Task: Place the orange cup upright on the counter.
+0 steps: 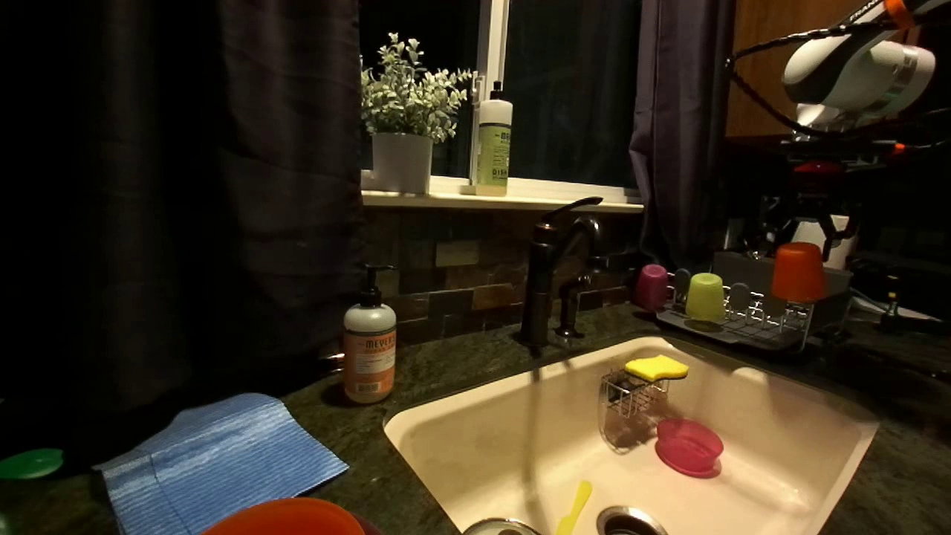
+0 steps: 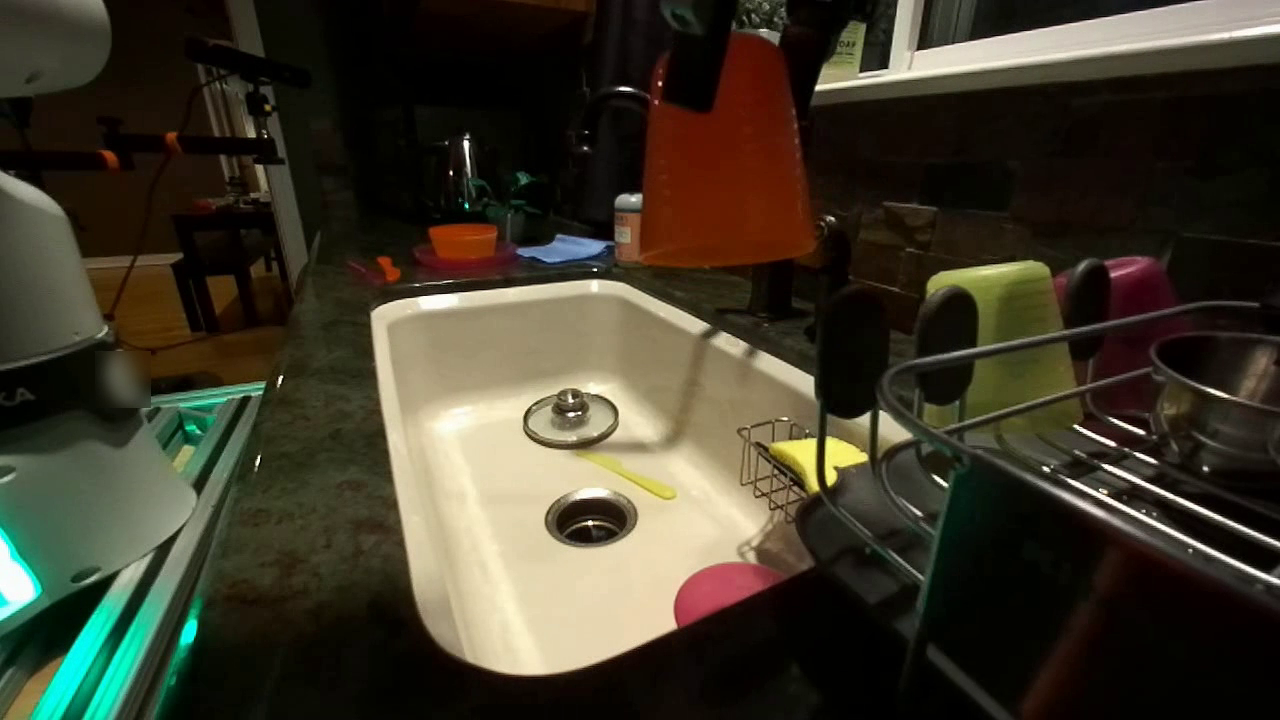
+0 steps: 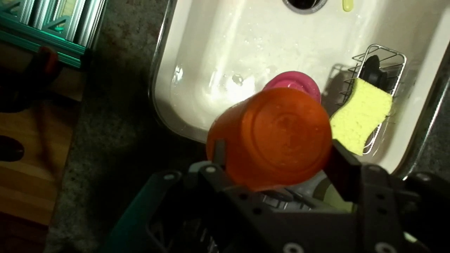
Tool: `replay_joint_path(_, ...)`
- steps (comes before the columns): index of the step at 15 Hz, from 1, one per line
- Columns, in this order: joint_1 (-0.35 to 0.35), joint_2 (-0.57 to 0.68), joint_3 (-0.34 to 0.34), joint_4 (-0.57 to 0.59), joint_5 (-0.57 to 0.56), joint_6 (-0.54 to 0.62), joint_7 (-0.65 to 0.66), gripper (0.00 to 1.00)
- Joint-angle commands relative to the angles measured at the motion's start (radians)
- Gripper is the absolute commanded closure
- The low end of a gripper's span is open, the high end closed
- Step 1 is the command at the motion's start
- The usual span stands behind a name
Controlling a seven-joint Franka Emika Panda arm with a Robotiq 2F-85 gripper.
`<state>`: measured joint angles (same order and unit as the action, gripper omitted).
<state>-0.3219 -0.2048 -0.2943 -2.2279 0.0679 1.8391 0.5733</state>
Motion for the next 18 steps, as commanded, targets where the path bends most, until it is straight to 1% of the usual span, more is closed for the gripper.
replay_joint_path(1,-0.027,-0.076,0.0,-0.065,0.007,-0.001,-0.007,0.56)
replay_joint_path(7,-0.087,-0.118,-0.037,-0.099,-0.001,-0.015,-0.069,0.56)
replay_joint_path(10,-0.113,-0.12,-0.053,-0.118,-0.014,-0.005,-0.112,0.56)
replay_joint_path(12,-0.128,-0.132,-0.05,-0.142,-0.045,0.029,-0.119,0.56)
replay_joint_path(14,-0.136,-0.149,-0.032,-0.174,-0.099,0.069,-0.11,0.56)
replay_joint_path(18,-0.146,-0.186,0.02,-0.264,-0.274,0.216,-0.054,0.56)
